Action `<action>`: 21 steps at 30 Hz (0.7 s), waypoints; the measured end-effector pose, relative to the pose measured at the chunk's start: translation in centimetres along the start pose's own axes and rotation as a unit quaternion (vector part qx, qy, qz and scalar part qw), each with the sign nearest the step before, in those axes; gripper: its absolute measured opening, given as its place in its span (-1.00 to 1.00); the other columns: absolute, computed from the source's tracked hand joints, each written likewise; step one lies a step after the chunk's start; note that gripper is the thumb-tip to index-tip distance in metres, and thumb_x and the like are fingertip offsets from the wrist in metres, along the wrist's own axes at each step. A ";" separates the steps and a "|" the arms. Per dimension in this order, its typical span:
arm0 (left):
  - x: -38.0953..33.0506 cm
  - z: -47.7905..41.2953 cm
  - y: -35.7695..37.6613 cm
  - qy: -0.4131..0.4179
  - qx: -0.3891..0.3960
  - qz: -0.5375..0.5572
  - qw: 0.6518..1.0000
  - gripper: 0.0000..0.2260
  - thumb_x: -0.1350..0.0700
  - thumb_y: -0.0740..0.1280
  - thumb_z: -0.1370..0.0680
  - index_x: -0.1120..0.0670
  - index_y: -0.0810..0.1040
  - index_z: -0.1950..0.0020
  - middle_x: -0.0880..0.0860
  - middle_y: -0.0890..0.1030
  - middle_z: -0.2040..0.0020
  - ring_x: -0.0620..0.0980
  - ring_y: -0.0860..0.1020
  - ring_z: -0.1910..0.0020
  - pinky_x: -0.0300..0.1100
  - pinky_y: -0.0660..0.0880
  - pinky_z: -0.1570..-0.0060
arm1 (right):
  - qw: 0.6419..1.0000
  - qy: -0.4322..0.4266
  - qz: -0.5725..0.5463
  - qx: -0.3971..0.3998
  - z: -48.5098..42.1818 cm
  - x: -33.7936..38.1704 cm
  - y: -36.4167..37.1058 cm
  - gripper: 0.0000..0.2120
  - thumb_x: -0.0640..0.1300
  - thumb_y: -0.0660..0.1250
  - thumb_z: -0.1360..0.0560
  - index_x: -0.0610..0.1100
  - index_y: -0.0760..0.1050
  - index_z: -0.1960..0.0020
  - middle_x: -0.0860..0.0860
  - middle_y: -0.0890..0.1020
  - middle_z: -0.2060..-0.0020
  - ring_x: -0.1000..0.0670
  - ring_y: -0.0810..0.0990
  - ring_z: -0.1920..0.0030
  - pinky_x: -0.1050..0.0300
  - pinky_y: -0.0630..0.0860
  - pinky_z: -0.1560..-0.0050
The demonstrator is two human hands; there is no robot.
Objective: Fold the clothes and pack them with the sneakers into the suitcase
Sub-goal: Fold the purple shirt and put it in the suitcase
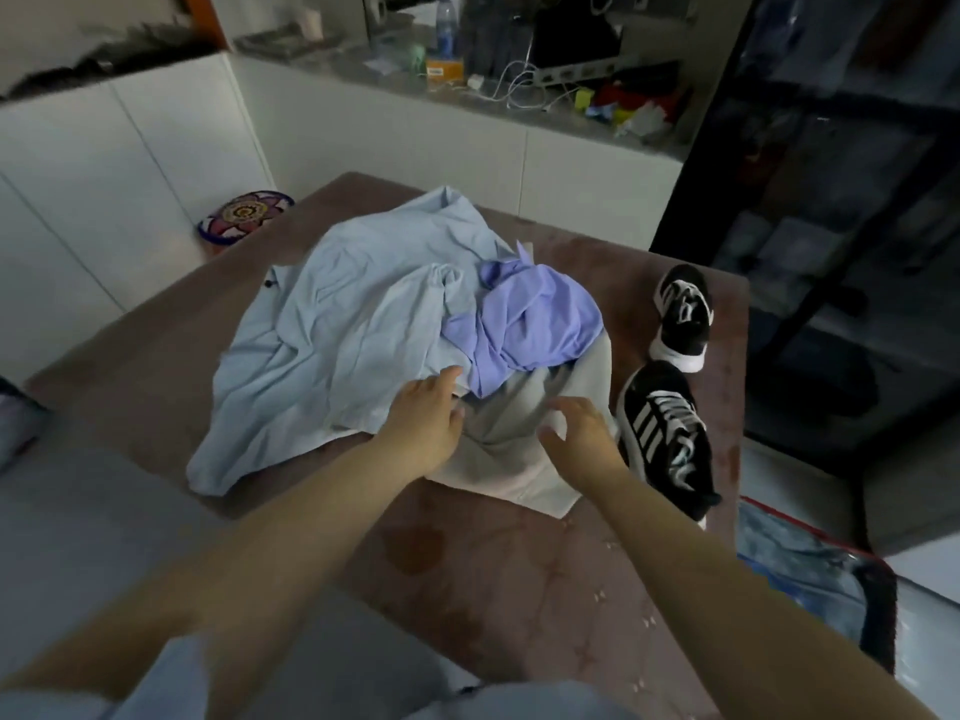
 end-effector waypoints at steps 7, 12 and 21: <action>3.7 -3.7 -2.5 -0.040 -0.039 0.038 0.998 -0.48 0.19 0.24 -0.56 0.19 0.13 -0.47 0.14 0.45 -0.32 0.16 0.40 -0.27 -0.15 0.21 -0.27 | 0.995 0.025 0.095 0.022 -12.1 1.3 1.7 -0.57 -0.07 0.30 -0.49 -0.11 0.37 -0.33 -0.15 0.42 -0.25 -0.20 0.44 -0.22 0.02 0.40 -0.17; 4.4 -8.4 -3.0 0.015 -0.024 0.056 0.998 -0.49 0.18 0.23 -0.57 0.19 0.12 -0.47 0.15 0.44 -0.32 0.14 0.39 -0.28 -0.17 0.19 -0.27 | 0.977 0.052 0.208 0.007 -15.5 0.7 2.3 -0.69 -0.18 0.20 -0.52 -0.12 0.43 -0.25 -0.15 0.56 -0.13 -0.20 0.51 -0.13 0.02 0.38 -0.15; 2.4 -20.8 -2.7 0.052 -0.021 0.138 0.989 -0.50 0.11 0.30 -0.55 0.16 0.24 -0.44 0.24 0.40 -0.34 0.20 0.39 -0.30 -0.06 0.30 -0.27 | 0.992 0.031 0.033 0.120 -3.7 1.9 -2.7 -0.91 -0.12 0.40 -0.43 -0.06 0.66 0.10 0.30 0.60 0.35 0.29 0.52 0.21 0.44 0.38 0.15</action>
Point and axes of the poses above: each hand's wrist, its own z-axis away from the middle knuckle, its own y-axis out of the palm, x = y × z, the point moved 4 cm from there along -z, towards the middle knuckle
